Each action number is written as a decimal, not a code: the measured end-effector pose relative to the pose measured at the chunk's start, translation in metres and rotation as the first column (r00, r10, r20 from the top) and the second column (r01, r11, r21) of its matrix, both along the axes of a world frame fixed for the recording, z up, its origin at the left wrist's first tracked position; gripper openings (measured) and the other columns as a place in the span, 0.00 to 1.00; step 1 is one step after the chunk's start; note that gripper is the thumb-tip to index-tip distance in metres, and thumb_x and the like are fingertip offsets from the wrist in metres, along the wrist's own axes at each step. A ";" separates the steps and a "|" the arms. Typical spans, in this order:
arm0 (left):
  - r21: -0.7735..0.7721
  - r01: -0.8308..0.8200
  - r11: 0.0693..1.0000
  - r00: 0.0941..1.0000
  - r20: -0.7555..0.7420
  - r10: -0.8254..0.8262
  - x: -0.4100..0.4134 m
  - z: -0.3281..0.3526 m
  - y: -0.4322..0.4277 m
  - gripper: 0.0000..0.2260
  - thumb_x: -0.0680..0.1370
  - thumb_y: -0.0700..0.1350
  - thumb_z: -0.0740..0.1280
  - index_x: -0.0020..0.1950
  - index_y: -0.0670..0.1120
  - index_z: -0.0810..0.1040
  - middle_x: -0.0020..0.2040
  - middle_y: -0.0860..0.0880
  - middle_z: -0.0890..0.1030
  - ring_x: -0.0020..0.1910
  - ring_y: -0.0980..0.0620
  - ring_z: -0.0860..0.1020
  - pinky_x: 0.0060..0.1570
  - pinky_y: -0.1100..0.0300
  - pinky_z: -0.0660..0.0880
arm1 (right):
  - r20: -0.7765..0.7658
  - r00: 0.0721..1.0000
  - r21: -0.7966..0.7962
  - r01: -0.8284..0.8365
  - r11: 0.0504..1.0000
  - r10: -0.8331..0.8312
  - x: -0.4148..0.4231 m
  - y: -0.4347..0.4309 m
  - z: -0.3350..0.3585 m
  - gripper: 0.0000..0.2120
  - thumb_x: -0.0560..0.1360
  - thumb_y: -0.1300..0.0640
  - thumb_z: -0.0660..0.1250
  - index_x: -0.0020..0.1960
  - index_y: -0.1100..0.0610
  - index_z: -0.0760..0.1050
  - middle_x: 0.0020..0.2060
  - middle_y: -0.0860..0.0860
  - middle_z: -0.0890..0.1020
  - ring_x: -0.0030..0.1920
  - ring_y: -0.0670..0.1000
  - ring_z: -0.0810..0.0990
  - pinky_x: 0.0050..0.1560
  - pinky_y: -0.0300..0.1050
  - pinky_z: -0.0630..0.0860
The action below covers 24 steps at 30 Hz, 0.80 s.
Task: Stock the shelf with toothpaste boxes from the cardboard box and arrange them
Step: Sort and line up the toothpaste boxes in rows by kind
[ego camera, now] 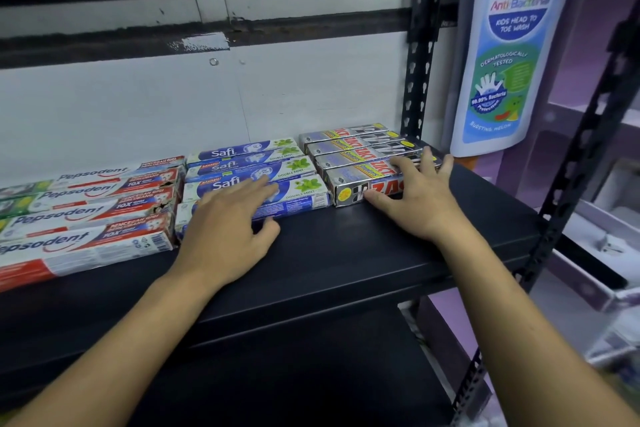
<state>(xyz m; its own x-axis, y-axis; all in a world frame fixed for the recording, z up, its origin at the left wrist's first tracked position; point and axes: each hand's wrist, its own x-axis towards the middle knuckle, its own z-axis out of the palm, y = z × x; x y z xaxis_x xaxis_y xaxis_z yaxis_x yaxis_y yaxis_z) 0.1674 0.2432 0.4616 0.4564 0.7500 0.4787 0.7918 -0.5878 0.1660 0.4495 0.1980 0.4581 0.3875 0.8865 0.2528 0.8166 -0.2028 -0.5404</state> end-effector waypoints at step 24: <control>0.040 -0.032 0.999 0.997 -0.074 0.035 -0.003 0.007 -0.005 0.25 0.76 0.61 0.57 0.71 0.57 0.73 0.70 0.54 0.75 0.70 0.50 0.71 0.70 0.50 0.62 | 0.182 0.983 -0.015 -0.024 1.000 0.026 0.000 0.004 -0.004 0.32 0.77 0.35 0.59 0.78 0.39 0.55 0.80 0.54 0.44 0.77 0.64 0.35 0.76 0.60 0.41</control>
